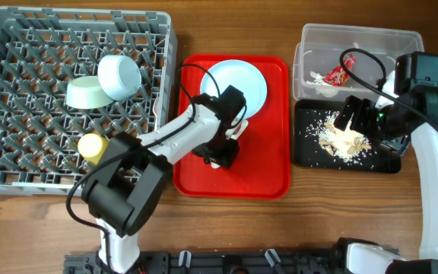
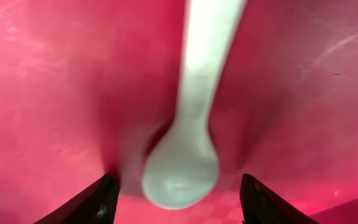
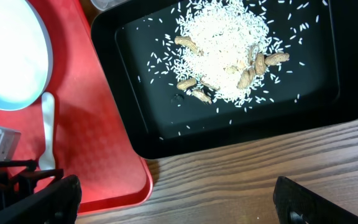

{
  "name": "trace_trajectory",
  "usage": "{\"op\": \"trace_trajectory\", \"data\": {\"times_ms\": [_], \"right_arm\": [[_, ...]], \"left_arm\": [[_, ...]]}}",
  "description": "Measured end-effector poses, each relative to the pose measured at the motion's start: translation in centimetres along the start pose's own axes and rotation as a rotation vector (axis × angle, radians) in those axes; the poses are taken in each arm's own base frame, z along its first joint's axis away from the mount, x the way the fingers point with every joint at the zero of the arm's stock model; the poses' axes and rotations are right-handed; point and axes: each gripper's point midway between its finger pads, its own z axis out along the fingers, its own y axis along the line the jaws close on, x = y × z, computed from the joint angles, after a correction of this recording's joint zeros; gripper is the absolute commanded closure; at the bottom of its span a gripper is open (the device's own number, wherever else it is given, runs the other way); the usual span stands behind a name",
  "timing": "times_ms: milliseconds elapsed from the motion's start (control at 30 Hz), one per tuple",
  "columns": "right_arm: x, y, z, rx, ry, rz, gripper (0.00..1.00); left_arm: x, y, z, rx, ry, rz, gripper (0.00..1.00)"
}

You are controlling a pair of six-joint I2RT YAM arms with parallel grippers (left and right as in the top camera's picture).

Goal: Sort waste into correct bins and load items into the dishwasher rack
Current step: 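Lower the left gripper onto the white plastic spoon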

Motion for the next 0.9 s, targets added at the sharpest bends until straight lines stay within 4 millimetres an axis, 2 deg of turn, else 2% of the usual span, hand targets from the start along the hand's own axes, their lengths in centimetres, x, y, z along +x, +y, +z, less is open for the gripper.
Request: {"op": "trace_trajectory", "data": {"times_ms": [300, 900], "right_arm": [[0.41, -0.12, 0.00, 0.005, 0.017, 0.002, 0.00], [0.41, -0.12, 0.00, 0.005, 0.017, 0.002, 0.00]], "left_arm": [[-0.69, -1.10, 0.08, 0.001, -0.035, 0.042, 0.36], [-0.31, -0.15, 0.13, -0.069, -0.025, 0.043, 0.44]]}}
